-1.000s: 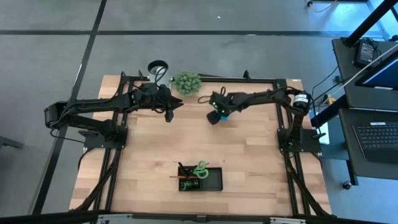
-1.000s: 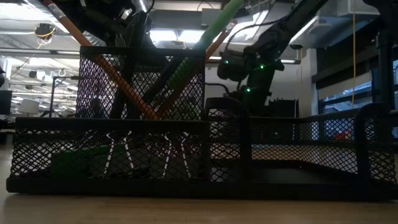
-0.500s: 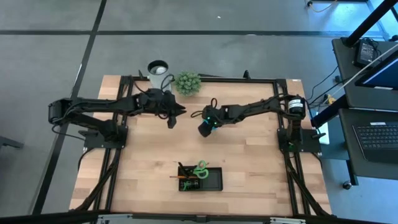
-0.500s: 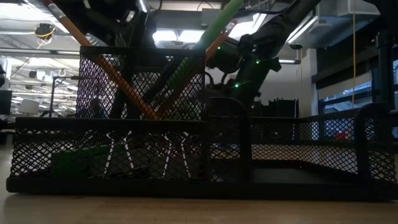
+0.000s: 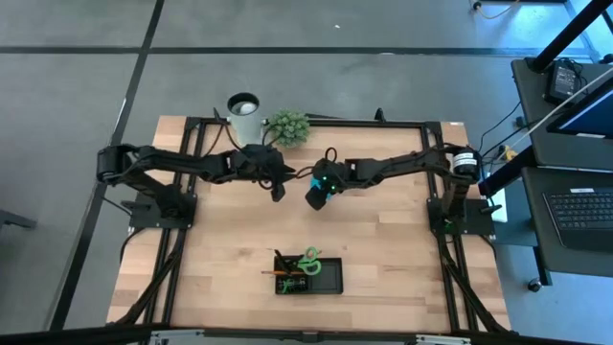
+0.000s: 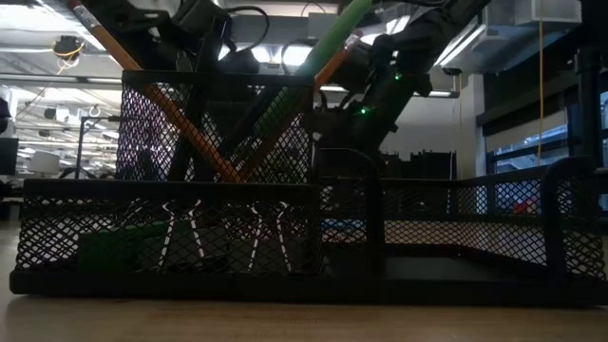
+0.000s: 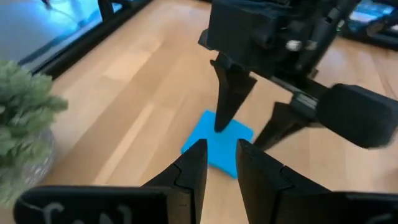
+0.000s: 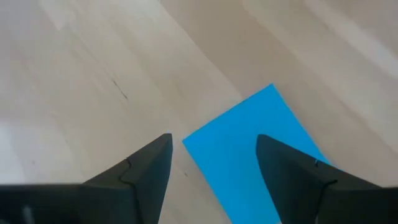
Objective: Pick and place office supplies into organizer
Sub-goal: Put the blue sticky note into the black desk organizer
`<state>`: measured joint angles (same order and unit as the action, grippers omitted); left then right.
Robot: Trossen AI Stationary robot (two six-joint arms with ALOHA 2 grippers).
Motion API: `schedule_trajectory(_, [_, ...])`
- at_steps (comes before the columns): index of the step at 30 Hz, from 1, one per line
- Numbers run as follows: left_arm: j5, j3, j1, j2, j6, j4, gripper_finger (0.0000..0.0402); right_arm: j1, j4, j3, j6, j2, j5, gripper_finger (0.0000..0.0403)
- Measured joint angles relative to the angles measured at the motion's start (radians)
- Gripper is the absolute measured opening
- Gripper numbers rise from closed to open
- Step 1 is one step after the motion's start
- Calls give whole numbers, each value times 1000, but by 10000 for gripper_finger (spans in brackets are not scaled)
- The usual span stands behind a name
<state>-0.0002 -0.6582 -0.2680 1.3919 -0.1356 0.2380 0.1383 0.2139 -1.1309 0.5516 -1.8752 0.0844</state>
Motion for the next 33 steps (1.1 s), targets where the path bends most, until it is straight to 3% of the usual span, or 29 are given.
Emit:
schedule_trajectory(8, [-12, 0, 0, 134, 0, 170, 79, 14, 50, 0, -89, 38, 8, 236])
schedule_trajectory(13, [-92, -1, 0, 214, -41, 184, 79, 51, 172, -2, -166, 66, 12, 236])
schedule_trajectory(22, [-71, -10, 40, 348, -89, 389, 79, 100, 347, -2, -197, 94, 154, 236])
schedule_trajectory(33, [-34, -141, 78, 508, -61, 381, 79, 121, 366, -2, -242, 94, 159, 236])
